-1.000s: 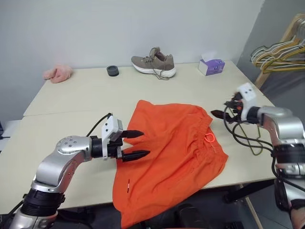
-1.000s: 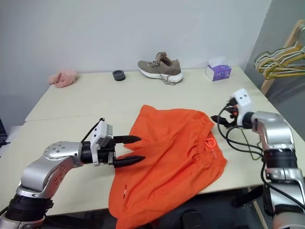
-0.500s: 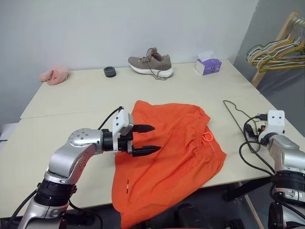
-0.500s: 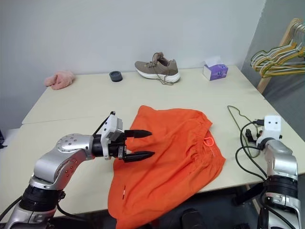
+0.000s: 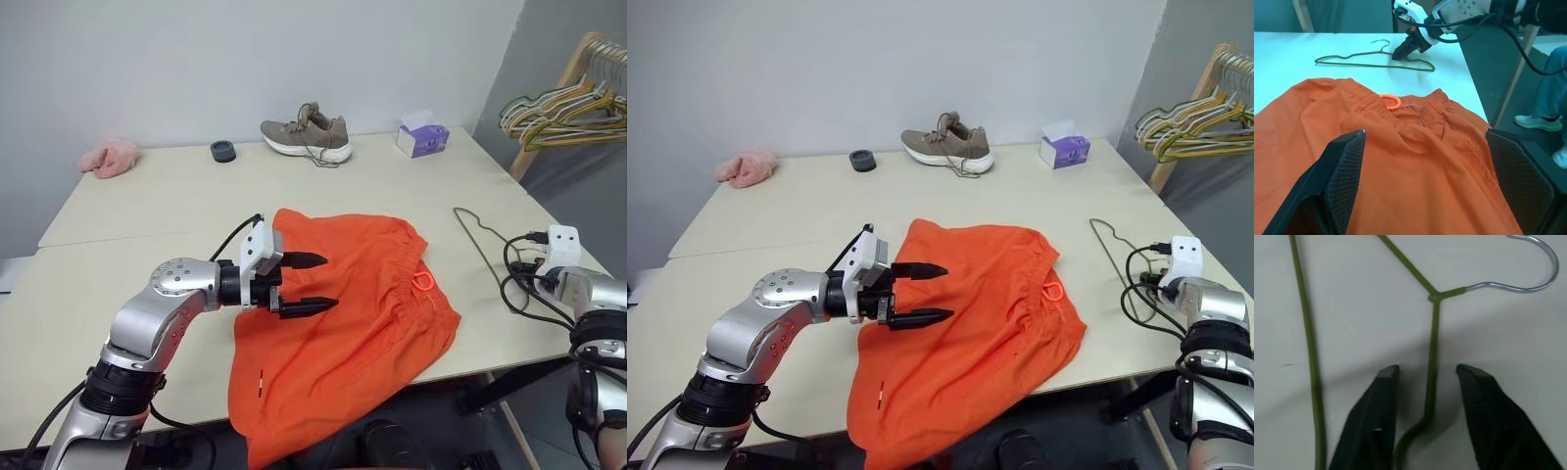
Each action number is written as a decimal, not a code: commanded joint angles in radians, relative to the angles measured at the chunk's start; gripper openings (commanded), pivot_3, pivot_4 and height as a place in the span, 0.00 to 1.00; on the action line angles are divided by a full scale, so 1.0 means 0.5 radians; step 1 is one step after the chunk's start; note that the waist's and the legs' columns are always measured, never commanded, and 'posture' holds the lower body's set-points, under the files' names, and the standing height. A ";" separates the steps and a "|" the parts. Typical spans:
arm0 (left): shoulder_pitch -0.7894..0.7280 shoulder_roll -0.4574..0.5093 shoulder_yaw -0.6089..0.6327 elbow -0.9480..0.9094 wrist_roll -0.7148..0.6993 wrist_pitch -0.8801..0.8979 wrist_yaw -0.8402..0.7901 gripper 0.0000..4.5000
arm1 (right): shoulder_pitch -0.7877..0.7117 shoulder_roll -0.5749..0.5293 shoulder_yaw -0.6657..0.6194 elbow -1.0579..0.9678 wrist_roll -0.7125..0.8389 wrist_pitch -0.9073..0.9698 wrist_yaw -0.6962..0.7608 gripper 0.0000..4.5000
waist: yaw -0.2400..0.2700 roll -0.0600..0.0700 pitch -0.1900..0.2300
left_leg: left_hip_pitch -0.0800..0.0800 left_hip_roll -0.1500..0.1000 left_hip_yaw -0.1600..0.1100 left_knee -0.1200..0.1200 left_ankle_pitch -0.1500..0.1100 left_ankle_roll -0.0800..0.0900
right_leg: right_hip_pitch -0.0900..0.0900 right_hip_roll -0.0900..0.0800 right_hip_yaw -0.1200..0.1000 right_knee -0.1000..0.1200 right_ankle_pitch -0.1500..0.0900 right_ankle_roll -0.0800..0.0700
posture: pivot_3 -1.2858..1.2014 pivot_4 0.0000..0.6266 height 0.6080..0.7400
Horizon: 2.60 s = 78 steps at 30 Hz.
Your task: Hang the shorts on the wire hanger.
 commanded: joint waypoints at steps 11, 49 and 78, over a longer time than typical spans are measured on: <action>-0.012 0.010 0.068 0.044 0.030 -0.069 0.055 0.91 | 0.001 -0.023 0.102 0.090 -0.055 -0.362 -0.140 0.00 | 0.011 -0.013 -0.008 | 0.011 0.000 -0.003 0.000 0.000 0.000 | 0.018 -0.001 0.001 -0.012 -0.004 0.008 | 0.43 0.08 1.00; -0.482 0.097 -0.042 0.741 0.239 0.180 -0.196 1.00 | 0.173 -0.175 0.910 -1.834 -0.466 -1.910 0.747 0.00 | -0.023 0.011 0.001 | -0.022 0.001 -0.009 -0.002 0.000 -0.001 | -0.022 -0.004 -0.002 0.003 0.000 0.003 | 0.41 0.08 1.00; -0.336 0.130 -0.030 0.573 0.227 0.231 -0.266 0.00 | 0.285 -0.049 0.922 -2.101 -0.255 -1.653 1.023 0.31 | -0.019 0.011 0.000 | -0.021 0.001 -0.012 -0.001 0.000 -0.001 | -0.020 -0.011 -0.005 0.005 0.000 0.002 | 0.42 0.07 1.00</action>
